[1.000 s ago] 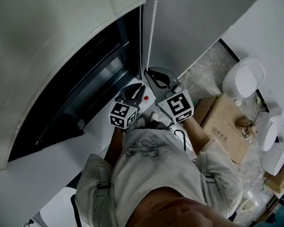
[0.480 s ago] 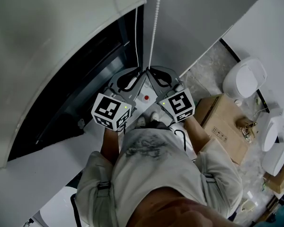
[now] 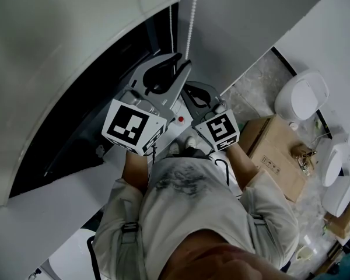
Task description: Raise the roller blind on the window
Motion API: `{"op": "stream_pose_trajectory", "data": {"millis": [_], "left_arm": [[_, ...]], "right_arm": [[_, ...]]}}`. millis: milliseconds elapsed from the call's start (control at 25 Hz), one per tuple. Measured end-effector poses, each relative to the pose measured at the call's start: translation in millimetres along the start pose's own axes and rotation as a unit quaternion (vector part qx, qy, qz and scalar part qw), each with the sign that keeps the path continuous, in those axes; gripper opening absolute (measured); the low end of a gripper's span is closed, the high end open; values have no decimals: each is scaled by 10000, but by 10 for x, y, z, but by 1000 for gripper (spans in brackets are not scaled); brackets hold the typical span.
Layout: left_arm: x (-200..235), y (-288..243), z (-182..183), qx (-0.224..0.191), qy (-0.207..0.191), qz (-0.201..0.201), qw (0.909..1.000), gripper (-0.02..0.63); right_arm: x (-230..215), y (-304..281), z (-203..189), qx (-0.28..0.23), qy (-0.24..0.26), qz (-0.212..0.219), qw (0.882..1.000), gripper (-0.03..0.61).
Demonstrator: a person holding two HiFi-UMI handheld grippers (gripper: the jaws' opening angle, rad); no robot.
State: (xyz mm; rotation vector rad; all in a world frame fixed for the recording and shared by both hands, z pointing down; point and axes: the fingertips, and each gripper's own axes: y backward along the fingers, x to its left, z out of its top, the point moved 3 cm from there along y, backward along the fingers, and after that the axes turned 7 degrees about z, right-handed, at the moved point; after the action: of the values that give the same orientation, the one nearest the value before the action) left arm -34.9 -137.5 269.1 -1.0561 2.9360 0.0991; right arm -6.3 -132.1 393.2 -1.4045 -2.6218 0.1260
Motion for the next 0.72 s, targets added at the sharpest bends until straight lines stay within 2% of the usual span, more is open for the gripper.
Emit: {"op": "stream_pose_trajectory", "data": {"millis": [80,240,720], "left_arm": [[9,-46,83,-50,-40,4,10000,80],[-7,-102,140,5,-157,46,9999,15],[-14,-48,-177,219,185,117,9995,11]], "right_arm": [[18,-8,7,-9,12,10,10000,11],[23,-20,13,-15,7,14,10000,11],[12,-101,-287,296,-88,26,9995,11]]}}
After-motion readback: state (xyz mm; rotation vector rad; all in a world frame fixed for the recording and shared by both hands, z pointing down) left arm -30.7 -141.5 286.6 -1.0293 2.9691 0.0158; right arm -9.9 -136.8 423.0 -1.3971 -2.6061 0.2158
